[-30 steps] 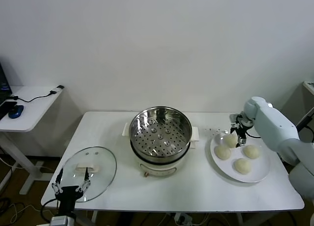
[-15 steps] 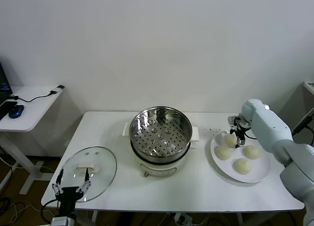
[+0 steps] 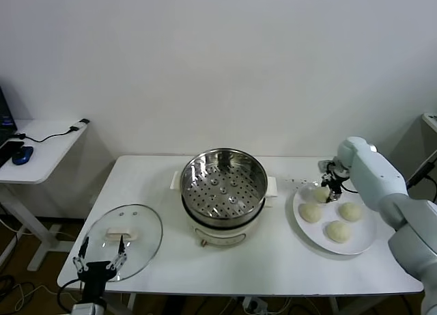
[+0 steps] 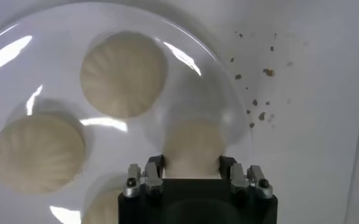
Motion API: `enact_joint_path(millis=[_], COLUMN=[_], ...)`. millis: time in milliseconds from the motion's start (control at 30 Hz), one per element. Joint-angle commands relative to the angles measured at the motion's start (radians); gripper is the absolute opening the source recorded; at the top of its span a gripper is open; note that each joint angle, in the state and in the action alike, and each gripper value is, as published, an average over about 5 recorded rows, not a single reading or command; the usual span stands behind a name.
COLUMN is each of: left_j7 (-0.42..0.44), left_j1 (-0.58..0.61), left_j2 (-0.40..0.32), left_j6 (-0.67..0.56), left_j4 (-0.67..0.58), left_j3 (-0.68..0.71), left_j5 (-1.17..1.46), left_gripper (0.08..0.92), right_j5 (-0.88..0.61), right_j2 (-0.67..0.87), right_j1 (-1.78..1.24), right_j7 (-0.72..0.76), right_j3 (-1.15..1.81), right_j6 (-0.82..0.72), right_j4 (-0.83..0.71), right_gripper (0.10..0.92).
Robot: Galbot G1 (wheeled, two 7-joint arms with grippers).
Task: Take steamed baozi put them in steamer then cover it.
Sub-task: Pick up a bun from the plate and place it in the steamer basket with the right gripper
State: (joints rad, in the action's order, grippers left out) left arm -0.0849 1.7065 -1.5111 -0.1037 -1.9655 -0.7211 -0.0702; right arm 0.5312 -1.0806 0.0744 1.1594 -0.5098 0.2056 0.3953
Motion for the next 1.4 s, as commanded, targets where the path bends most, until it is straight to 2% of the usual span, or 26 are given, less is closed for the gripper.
enact_joint_path(millis=[33,233,400,600,900,1200,1400], left_j7=[0.0,-0.001,0.0,0.009,0.013,0.012,0.011], left_j1=[0.001,0.011,0.021,0.031,0.053,0.064,0.061], left_j2=[-0.001,-0.001,-0.002,-0.003,-0.002,0.0,-0.002], left_j6=[-0.001,-0.003,-0.005,-0.001,-0.001,-0.005,-0.006], left_j4=[-0.002,-0.008,-0.013,-0.026,-0.025,-0.033,-0.026], left_j3=[0.0,-0.001,-0.001,0.001,-0.004,-0.01,-0.012], left_j5=[-0.001,0.0,0.001,-0.003,-0.004,0.001,0.001], left_gripper=[0.823,0.823,0.823,0.823,0.823,0.823,0.823], right_j5=[-0.055,-0.248,-0.354,-0.372,-0.203,0.153,0.222], right_j2=[0.026,0.084,0.045,-0.049,-0.185,-0.315,-0.35], right_j1=[0.032,0.226,0.422,0.558,0.541,0.334,0.251], right_j7=[0.022,0.099,0.132,0.129,0.105,0.029,0.011], right_j3=[-0.051,-0.335,-0.51,-0.586,-0.548,-0.422,-0.413], right_j6=[0.026,0.116,0.209,0.327,0.44,0.566,0.578], right_j4=[0.051,0.255,0.364,0.496,0.704,0.636,0.618], right_gripper=[0.589,0.586,0.588,0.593,0.595,0.594,0.594])
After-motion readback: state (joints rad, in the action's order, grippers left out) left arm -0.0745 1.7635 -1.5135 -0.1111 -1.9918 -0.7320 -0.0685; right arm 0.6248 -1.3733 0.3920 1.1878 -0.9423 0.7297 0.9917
